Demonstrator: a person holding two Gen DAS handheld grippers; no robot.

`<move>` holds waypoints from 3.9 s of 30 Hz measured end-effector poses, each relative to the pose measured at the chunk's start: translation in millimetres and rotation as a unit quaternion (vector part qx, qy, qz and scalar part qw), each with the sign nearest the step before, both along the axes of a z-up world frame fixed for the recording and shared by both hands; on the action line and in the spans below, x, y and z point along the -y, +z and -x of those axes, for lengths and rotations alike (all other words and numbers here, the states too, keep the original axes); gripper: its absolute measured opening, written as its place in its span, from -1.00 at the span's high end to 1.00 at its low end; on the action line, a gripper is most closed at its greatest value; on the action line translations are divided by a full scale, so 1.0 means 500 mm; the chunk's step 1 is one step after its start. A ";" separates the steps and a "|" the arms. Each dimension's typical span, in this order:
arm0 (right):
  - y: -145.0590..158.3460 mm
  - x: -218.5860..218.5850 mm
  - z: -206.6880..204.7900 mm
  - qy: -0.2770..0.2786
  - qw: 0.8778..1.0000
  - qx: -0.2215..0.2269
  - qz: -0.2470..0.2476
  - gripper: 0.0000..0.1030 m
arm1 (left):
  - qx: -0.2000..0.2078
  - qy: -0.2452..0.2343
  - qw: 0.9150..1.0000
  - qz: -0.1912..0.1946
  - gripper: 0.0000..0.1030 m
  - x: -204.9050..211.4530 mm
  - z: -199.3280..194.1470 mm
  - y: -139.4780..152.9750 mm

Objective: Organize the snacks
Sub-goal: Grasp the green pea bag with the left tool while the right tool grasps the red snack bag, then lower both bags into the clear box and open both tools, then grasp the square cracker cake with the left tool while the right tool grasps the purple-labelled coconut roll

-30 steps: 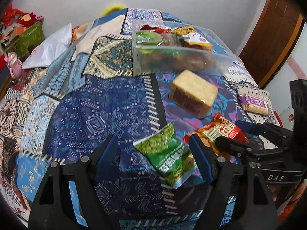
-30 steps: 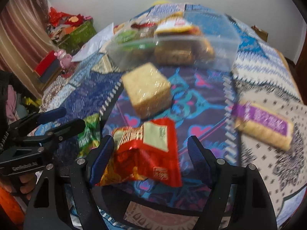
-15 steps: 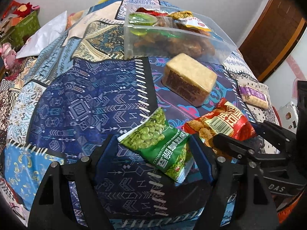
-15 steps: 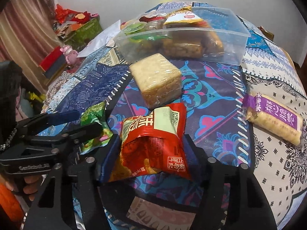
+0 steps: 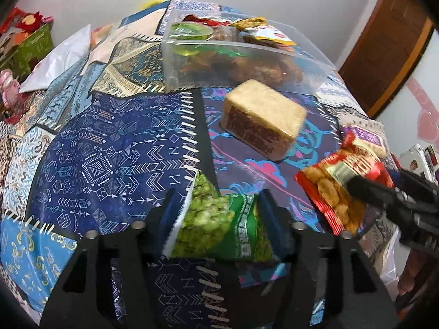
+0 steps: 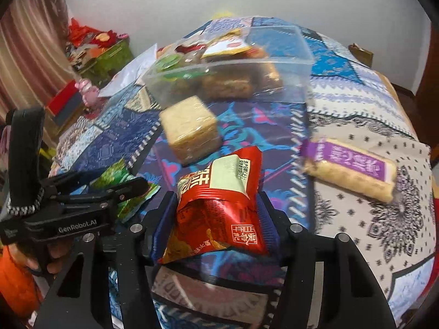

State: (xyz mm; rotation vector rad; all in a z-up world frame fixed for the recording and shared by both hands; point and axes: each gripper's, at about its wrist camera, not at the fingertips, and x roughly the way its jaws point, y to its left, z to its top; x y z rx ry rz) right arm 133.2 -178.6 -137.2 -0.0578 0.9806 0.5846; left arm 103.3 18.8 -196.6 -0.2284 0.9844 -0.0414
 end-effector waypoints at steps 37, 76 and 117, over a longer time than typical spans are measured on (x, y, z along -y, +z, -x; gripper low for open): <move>0.175 0.035 -0.196 -0.078 0.989 0.119 -0.046 0.15 | 0.158 -0.023 0.987 -0.024 0.43 0.014 -0.169 0.246; 0.135 0.073 -0.316 -0.073 0.991 0.113 -0.021 -0.08 | 0.096 -0.051 0.993 -0.046 -0.04 0.130 -0.464 0.148; -0.039 0.129 -0.073 -0.001 0.998 -0.020 0.067 -0.42 | 0.031 -0.041 0.998 -0.041 -0.30 0.047 -0.095 0.096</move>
